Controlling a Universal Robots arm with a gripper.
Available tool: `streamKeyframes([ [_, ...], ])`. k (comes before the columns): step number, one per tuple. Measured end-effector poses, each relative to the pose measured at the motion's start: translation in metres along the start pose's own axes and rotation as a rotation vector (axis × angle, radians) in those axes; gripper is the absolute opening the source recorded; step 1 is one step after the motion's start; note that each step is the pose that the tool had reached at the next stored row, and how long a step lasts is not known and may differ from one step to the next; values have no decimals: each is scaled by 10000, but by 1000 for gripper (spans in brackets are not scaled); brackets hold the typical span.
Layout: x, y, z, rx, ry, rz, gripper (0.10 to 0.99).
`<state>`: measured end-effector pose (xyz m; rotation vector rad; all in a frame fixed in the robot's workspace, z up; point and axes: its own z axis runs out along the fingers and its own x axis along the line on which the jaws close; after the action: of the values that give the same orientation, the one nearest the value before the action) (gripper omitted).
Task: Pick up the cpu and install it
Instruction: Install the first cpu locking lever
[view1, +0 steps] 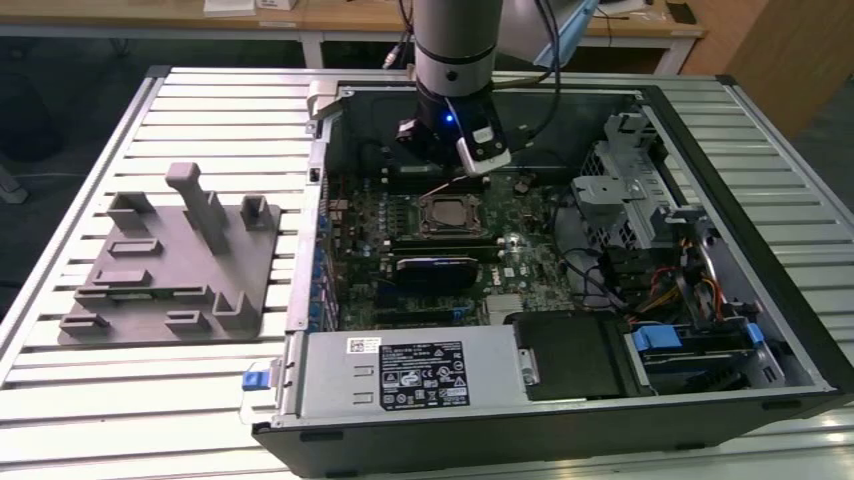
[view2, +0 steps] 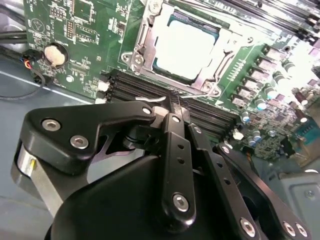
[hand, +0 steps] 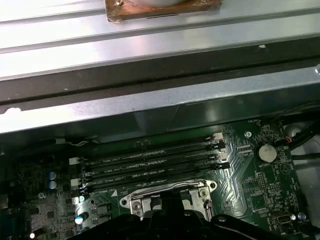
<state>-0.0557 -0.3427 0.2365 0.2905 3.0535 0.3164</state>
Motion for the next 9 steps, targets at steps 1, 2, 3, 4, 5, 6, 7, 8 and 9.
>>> streamKeyframes([
  [1, 0, -2, 7, -7, -37, 0, 106],
  [2, 0, -3, 14, -13, -75, -3, 106],
  [3, 1, -4, 20, -21, -117, -7, 106],
  [4, 1, -6, 26, -29, -158, -13, 106],
  [5, 1, -7, 32, -38, -202, -20, 106],
  [6, 1, -8, 38, -49, -254, -31, 106],
  [7, 1, -9, 44, -59, -302, -41, 106],
  [8, 2, -11, 49, -68, -352, -51, 106],
  [9, 2, -12, 55, -80, -402, -61, 106],
])
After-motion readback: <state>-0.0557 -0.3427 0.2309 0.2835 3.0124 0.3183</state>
